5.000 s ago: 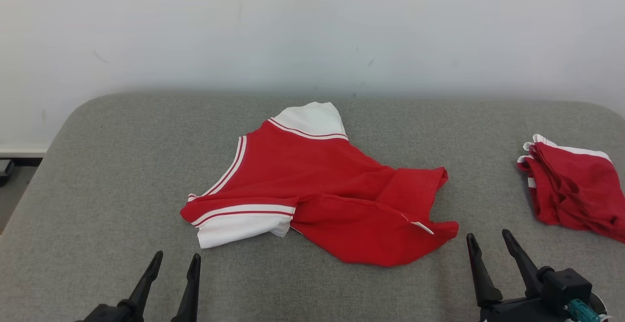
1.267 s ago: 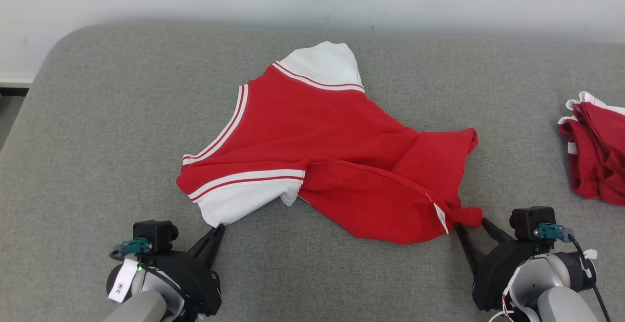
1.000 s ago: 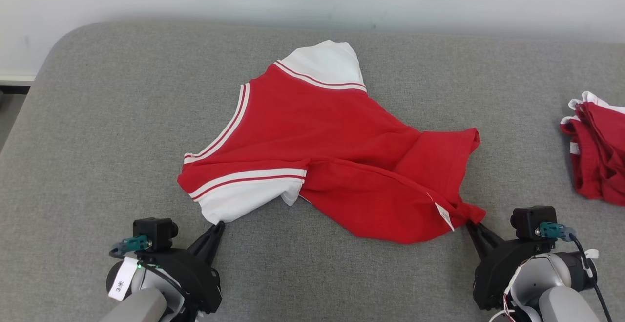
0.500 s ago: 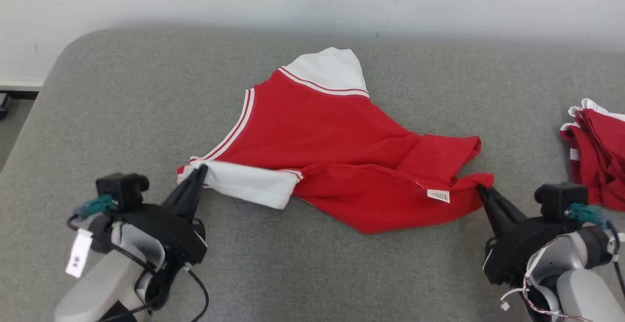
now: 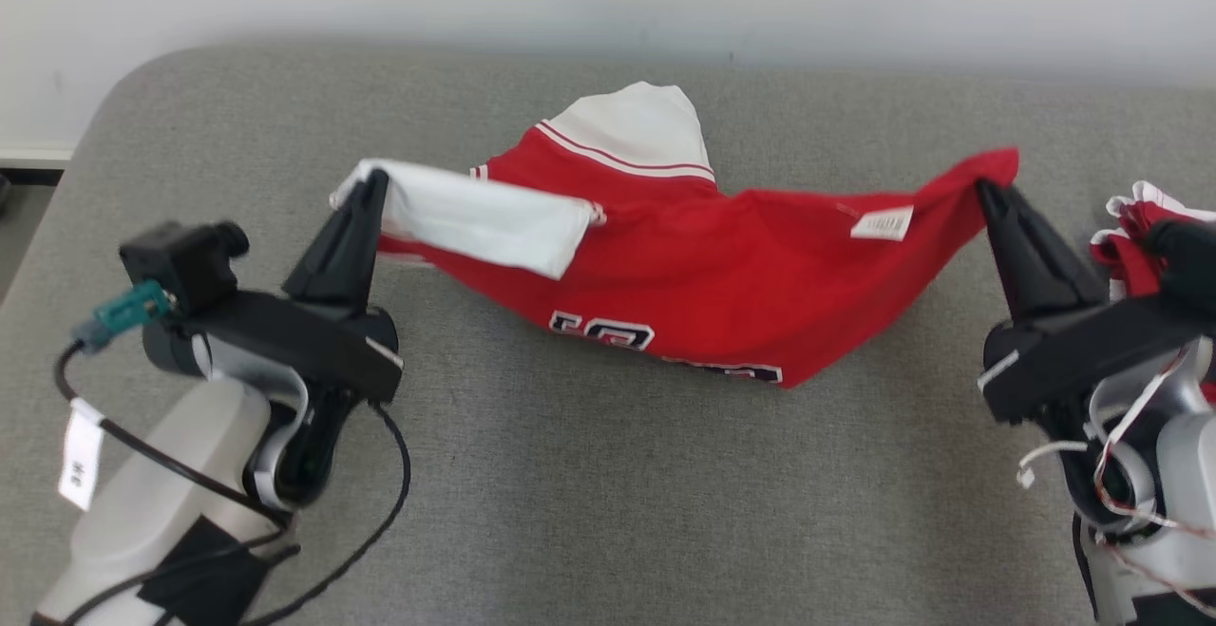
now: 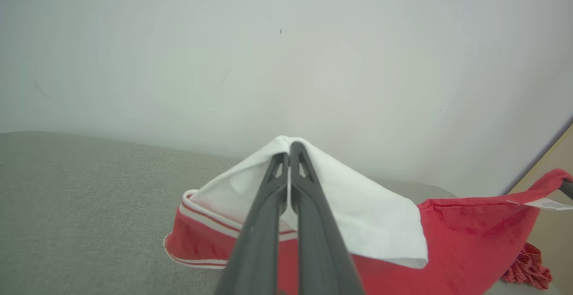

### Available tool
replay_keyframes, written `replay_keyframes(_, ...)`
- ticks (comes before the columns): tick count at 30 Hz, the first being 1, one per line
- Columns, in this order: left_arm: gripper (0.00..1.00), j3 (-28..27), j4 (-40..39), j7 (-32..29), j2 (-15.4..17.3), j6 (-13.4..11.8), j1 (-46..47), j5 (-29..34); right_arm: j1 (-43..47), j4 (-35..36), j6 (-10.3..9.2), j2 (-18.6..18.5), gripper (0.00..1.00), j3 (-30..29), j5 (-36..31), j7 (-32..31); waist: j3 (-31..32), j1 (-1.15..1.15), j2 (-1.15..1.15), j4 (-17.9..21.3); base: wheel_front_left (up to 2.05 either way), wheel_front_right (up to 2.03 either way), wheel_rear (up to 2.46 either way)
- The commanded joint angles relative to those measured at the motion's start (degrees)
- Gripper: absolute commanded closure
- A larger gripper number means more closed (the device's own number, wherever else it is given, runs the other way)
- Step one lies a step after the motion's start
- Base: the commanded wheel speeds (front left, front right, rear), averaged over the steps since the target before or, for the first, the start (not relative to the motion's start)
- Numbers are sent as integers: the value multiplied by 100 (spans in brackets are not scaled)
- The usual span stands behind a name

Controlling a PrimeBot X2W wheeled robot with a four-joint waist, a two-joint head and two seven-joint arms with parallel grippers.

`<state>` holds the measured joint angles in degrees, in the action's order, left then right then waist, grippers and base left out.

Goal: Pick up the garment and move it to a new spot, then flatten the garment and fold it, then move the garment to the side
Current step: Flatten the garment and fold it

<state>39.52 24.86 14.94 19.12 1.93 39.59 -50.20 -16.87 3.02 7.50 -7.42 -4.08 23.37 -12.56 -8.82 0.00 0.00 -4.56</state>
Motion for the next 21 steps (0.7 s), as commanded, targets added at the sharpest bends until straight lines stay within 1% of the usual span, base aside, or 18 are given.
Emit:
replay_keyframes(1,100,-40,-59,30,35,-32,131,70,-149,41,-3,-37,100,-10,79,3,-98,0,0,68,0,0,0)
replay_keyframes(5,100,-100,-266,-105,76,-160,569,159,-687,49,-3,-162,100,267,222,-198,-352,0,0,174,0,0,0)
replay_keyframes(9,100,-166,-331,-208,57,-230,1053,249,-1330,-220,-3,-337,100,645,263,-336,-603,0,0,244,0,0,0)
replay_keyframes(15,100,-303,-91,-257,41,-301,1853,389,-2453,-984,-3,-417,100,967,471,-294,-924,0,0,309,0,0,0)
replay_keyframes(17,100,-366,18,-234,19,-338,2152,454,-2839,-1295,-3,-389,100,964,557,-200,-1007,0,0,315,0,0,0)
replay_keyframes(20,100,-424,164,-229,-14,-327,2606,517,-3442,-1815,-3,-314,100,933,645,-20,-1143,0,0,342,0,0,0)
replay_keyframes(21,100,-489,215,-233,-32,-322,2751,449,-3658,-2008,-3,-260,100,936,664,32,-1207,0,0,368,0,0,0)
